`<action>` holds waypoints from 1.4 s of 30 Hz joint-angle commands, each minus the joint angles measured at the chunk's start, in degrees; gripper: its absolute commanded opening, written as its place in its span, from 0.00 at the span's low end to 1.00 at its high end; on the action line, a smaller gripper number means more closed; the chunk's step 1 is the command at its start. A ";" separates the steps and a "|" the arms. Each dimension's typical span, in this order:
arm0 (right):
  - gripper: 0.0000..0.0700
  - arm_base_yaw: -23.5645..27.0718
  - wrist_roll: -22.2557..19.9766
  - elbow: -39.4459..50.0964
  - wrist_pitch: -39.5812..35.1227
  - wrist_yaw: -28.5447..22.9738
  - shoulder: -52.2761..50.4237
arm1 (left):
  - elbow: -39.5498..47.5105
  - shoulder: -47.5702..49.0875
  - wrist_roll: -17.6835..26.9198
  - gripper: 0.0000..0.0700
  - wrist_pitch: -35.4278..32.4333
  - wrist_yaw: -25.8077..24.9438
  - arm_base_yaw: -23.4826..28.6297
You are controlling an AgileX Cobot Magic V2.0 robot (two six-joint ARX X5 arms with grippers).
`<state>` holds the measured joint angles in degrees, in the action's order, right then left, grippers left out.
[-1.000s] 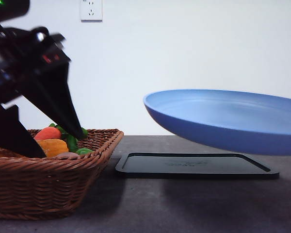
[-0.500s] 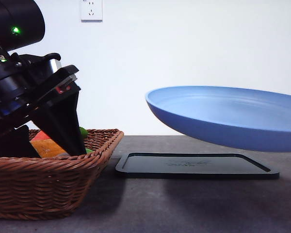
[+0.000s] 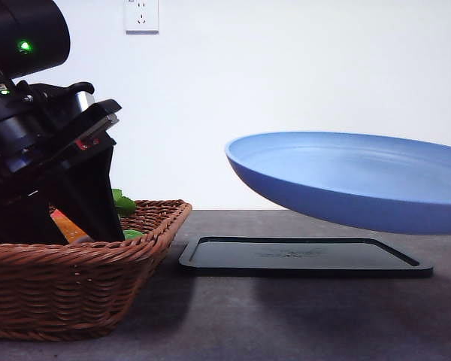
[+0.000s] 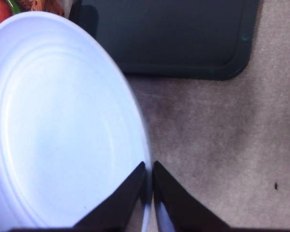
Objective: Transfer egg from basket to plate and serve
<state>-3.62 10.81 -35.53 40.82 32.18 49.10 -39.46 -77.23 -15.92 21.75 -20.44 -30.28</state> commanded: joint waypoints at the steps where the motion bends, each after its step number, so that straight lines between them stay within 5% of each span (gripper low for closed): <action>1: 0.00 0.07 0.64 -0.83 -0.74 0.35 0.23 | -2.40 -0.78 1.42 0.29 2.41 -0.16 -0.31; 9: 0.00 -0.01 3.74 -0.85 -1.37 0.39 3.56 | -16.13 -0.57 5.85 0.29 14.76 -5.60 -0.66; 17: 0.00 -4.01 4.12 -3.38 -1.47 0.31 10.97 | -25.43 -0.57 6.41 0.29 12.88 -9.40 -6.50; 20: 0.00 -7.13 4.20 -6.06 -1.56 -1.16 13.66 | -25.53 -0.58 8.67 0.29 11.16 -5.67 -10.67; 28: 0.00 -15.81 4.46 -12.26 -1.73 -2.40 19.72 | -25.53 -1.64 16.42 0.30 11.76 15.21 -21.53; 36: 0.00 -19.16 5.46 -13.35 -3.10 -2.45 20.85 | -25.53 -6.26 16.76 0.32 12.48 17.61 -23.65; 42: 0.00 -19.17 5.34 -13.35 -3.08 -2.45 20.85 | -25.53 -8.58 15.41 0.54 12.97 17.59 -23.74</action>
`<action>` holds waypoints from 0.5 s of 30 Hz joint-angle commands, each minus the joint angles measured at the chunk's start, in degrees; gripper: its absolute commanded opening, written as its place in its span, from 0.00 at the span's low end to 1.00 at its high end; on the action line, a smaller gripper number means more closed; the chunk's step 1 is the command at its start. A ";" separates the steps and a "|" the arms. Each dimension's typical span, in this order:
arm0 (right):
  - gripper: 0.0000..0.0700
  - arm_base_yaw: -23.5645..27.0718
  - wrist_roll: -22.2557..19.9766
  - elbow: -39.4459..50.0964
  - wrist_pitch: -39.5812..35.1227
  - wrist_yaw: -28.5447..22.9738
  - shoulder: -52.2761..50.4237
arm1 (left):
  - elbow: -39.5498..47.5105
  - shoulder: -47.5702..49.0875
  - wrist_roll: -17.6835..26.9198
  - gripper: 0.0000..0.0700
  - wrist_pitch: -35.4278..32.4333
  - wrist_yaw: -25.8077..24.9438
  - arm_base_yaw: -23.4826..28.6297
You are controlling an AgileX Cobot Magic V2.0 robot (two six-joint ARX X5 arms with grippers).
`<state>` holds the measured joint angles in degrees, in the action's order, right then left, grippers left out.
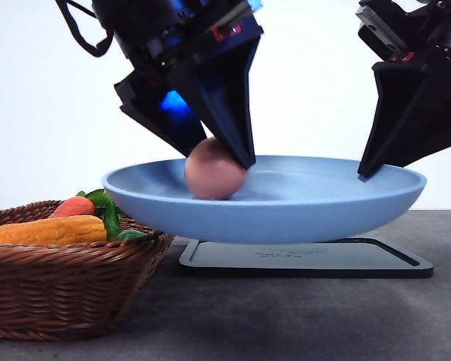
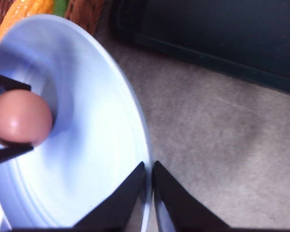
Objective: Transfer egg from basket to plate and serve
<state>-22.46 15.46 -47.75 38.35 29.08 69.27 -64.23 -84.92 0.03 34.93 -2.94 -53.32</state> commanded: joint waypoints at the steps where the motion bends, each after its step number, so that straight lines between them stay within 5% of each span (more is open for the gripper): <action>1: 0.00 -0.33 0.66 -1.14 -0.61 0.66 0.69 | -0.76 -0.90 -0.66 0.56 -0.21 0.09 -0.72; 8: 0.00 0.17 0.50 -1.15 -0.62 1.83 1.52 | -1.16 1.38 -1.22 0.57 0.62 0.07 -0.43; 15: 0.00 6.61 -1.34 -2.69 -0.61 4.10 5.03 | -2.38 9.97 -2.45 0.56 5.18 0.11 0.64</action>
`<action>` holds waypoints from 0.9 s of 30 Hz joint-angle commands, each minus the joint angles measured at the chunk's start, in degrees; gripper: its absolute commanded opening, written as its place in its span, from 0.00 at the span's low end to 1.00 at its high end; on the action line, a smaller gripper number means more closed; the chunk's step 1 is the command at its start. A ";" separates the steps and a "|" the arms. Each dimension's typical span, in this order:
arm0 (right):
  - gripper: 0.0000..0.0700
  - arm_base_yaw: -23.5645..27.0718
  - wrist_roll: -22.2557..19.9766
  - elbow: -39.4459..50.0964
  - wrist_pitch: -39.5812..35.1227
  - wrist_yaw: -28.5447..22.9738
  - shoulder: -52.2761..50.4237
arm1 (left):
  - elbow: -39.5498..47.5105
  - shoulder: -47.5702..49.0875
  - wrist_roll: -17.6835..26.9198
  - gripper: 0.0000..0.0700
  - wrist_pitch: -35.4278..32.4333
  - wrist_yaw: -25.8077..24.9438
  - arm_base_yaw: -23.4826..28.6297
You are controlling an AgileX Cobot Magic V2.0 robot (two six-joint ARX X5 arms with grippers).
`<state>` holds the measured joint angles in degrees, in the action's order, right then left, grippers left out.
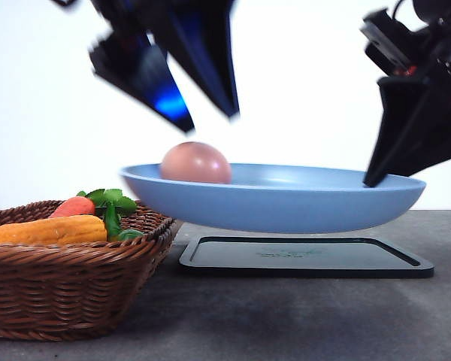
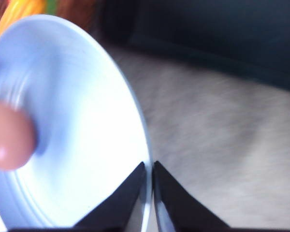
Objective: Transfer egg from basket to plate and serve
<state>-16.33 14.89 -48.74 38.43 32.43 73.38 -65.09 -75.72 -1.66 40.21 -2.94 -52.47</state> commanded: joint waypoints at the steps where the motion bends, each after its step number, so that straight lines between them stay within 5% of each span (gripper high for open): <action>1: 0.00 1.43 -1.07 -2.27 -0.70 0.75 1.79 | -1.52 2.63 -0.95 0.56 0.43 0.11 0.05; 15: 0.00 8.13 -3.54 -18.61 -5.09 0.71 25.05 | -1.52 25.34 -2.50 0.56 6.27 3.08 2.39; 27: 0.00 8.75 -2.84 -23.68 -8.24 -1.88 33.88 | -1.52 30.23 -3.77 0.56 12.97 6.65 2.43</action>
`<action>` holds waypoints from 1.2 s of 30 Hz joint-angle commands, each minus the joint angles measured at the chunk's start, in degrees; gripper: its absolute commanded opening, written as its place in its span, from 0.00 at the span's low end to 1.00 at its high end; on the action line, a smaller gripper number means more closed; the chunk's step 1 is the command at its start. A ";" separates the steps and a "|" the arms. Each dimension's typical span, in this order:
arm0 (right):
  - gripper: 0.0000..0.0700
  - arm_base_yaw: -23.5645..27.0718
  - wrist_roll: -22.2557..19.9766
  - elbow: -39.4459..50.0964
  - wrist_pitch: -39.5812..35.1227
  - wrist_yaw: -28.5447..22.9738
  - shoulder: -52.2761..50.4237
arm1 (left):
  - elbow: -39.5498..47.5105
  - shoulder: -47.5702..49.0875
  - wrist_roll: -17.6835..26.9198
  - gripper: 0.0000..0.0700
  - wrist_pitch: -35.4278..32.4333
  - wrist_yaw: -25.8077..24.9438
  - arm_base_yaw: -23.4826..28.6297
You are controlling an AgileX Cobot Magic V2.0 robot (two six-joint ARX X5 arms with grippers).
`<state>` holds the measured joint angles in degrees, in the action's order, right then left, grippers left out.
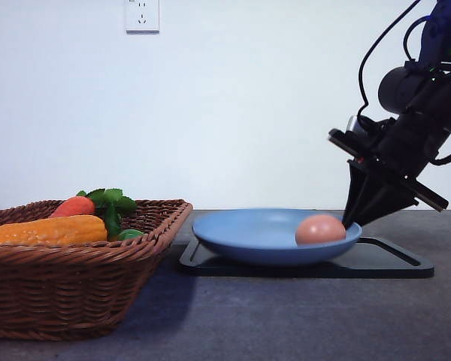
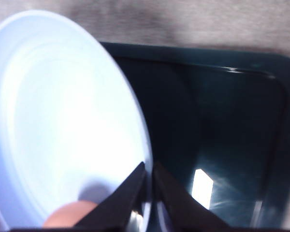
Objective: Transfer egg from basket to plate and serve
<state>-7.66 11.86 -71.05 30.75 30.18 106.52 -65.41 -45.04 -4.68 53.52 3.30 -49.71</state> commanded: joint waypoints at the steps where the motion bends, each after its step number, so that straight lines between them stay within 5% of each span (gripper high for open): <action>1: 0.00 0.13 0.17 -1.38 -0.65 -0.20 0.74 | -1.20 -0.48 -0.74 0.56 -0.27 0.42 -0.33; 8: 0.03 0.81 -0.12 -1.38 0.36 -0.62 0.74 | -1.20 -0.74 -0.73 0.56 -0.41 0.45 -0.33; 13: 0.25 0.93 -0.36 -1.38 0.54 -0.66 0.74 | -1.20 -0.74 -0.73 0.56 -0.41 0.47 -0.33; 16: 0.31 1.16 -0.35 -1.42 0.16 -0.57 0.72 | -1.20 -0.78 -0.73 0.56 -0.41 0.47 -0.33; 30: 0.30 9.28 -3.03 -3.89 7.76 -0.22 -8.24 | -1.20 -3.73 -0.56 0.53 -4.41 1.53 -0.13; 36: 0.04 8.93 -6.57 -3.23 13.55 -0.53 -16.23 | -1.20 -8.69 1.51 0.21 -8.10 6.74 0.84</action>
<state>1.86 7.59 -73.70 44.29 29.65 90.92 -65.41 -52.78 -4.61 46.12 9.16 -48.70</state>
